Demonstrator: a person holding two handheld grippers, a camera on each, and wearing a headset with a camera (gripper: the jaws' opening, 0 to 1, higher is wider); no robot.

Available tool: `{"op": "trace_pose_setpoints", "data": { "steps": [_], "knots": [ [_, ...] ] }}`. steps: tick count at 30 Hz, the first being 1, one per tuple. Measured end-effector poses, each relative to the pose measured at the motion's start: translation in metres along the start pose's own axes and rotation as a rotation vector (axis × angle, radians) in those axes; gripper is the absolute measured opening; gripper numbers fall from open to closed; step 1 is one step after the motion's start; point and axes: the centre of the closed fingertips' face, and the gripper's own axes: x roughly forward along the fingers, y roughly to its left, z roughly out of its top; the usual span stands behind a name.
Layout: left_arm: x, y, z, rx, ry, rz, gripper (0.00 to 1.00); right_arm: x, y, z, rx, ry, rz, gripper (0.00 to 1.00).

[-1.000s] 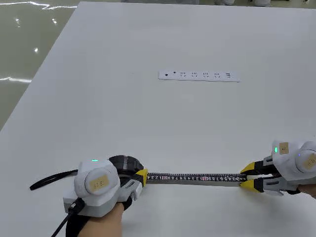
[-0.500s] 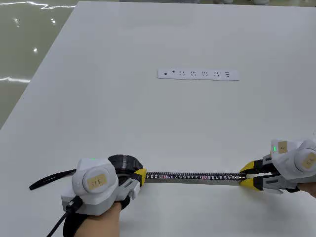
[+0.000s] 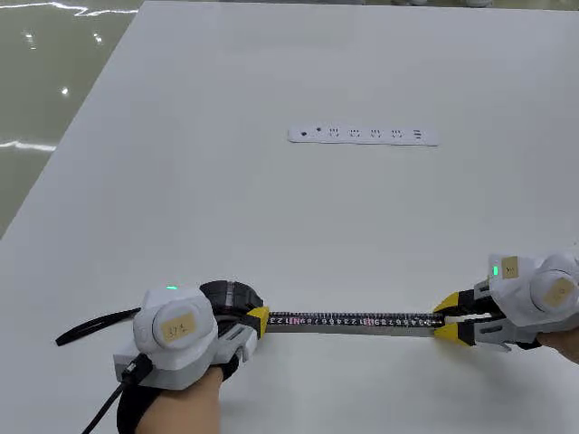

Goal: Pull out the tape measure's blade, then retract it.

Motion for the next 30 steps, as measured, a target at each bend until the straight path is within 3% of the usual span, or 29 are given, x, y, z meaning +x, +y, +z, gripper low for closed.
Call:
{"op": "trace_pose_setpoints", "data": {
  "steps": [30],
  "knots": [
    [-0.001, 0.000, -0.002, -0.012, 0.010, -0.021, 0.54, 0.039, 0.008, 0.060, -0.026, -0.075, 0.055, 0.11]
  ]
}}
